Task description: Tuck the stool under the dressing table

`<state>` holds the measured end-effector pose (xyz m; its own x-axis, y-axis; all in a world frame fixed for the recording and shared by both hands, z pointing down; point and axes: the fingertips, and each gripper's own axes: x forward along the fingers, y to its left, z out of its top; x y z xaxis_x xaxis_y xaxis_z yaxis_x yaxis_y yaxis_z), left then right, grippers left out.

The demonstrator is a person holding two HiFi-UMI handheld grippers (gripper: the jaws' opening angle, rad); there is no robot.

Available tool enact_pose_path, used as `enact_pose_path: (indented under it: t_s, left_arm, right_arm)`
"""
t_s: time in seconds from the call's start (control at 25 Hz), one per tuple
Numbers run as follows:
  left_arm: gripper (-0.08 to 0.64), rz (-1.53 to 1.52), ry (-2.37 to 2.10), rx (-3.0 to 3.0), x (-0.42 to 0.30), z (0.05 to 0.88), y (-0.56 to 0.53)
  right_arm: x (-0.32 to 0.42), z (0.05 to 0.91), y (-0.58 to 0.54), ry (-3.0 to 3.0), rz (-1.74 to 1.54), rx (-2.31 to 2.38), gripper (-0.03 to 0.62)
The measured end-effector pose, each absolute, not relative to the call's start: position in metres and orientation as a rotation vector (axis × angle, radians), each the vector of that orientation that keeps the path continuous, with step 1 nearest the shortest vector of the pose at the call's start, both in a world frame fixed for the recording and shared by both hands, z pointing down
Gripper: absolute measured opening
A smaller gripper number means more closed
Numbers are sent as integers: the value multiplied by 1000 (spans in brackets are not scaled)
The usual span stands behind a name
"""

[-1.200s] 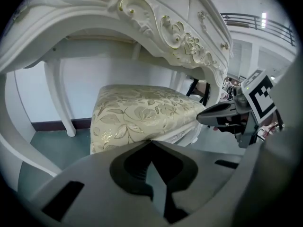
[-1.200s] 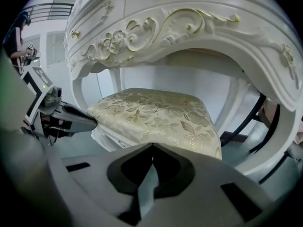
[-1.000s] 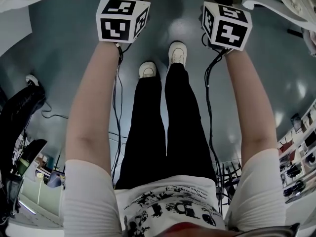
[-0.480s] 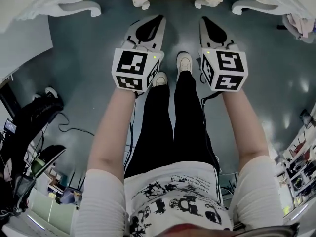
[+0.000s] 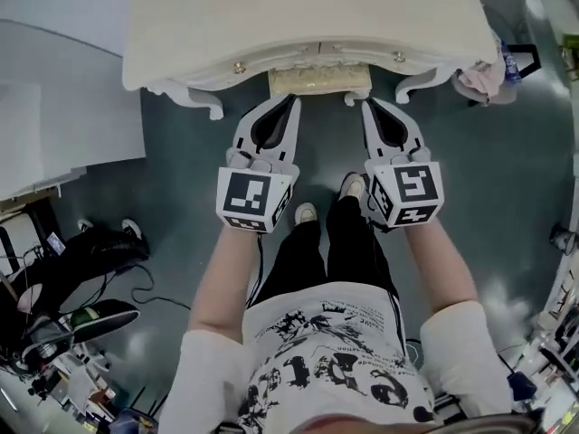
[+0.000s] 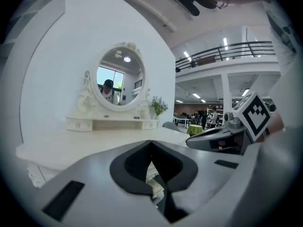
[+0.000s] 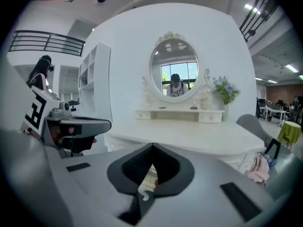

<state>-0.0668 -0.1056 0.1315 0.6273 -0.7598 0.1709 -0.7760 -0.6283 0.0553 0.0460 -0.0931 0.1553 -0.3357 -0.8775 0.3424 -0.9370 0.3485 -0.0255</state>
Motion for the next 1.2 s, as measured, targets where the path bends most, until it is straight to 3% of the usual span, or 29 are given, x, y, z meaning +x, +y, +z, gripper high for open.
enact_pose_path:
  t_s: [0.28,0.56,1.2]
  left_arm:
    - [20,96,-1399,2800,-92,-10,-53]
    - [20,-78,-1486,2858,-113,-117,-22]
    - [20,-155,-1428,2902,-113,-147,24]
  right_arm:
    - [47,4,-47,-2478,128,1702,17]
    - [42,-93,-13,-2519,-62,1759,17]
    - [40,-112,29,-2599,-131,1732,16]
